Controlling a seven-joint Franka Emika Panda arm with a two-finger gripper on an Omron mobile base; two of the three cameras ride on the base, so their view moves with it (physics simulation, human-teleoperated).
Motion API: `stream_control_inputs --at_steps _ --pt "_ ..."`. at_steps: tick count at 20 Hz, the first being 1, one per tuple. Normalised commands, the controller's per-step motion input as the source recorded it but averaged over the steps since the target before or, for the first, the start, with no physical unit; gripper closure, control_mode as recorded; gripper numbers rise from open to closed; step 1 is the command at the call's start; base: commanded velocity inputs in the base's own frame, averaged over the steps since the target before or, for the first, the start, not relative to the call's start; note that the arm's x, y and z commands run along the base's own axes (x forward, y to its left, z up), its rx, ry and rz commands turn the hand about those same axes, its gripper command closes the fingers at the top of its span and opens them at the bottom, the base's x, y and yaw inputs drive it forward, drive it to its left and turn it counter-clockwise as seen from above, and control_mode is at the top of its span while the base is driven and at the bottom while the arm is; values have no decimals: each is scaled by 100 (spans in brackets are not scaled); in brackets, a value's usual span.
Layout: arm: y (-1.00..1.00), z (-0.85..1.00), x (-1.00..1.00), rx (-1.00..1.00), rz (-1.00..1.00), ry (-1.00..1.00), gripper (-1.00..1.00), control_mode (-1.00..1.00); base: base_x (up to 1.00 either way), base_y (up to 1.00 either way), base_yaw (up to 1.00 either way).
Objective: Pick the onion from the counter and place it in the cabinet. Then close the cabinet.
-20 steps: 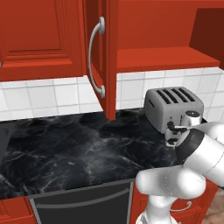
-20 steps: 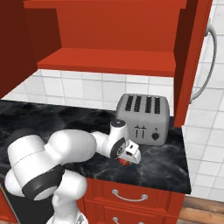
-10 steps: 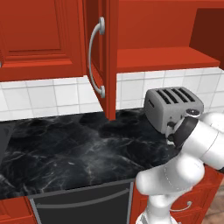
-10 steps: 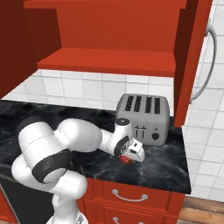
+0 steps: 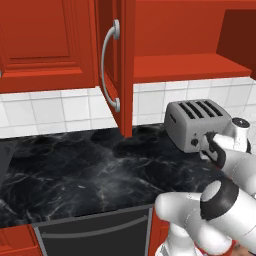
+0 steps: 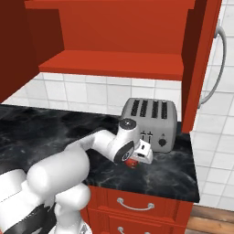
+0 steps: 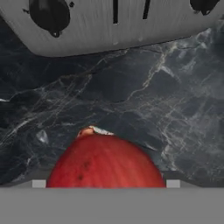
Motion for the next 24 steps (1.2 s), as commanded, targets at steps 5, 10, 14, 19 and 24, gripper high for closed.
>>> stream_control_inputs --at_steps 5,10,14,19,24 --pt "23 100 -2 0 7 -18 100 -100 0 0 0" --pt "37 100 6 0 7 -24 100 -100 0 0 0" --pt "33 100 3 0 6 -24 100 -100 0 0 0" --pt "30 100 7 0 1 -19 100 -100 0 0 0" --pt "28 100 16 0 0 -16 100 -100 0 0 0"
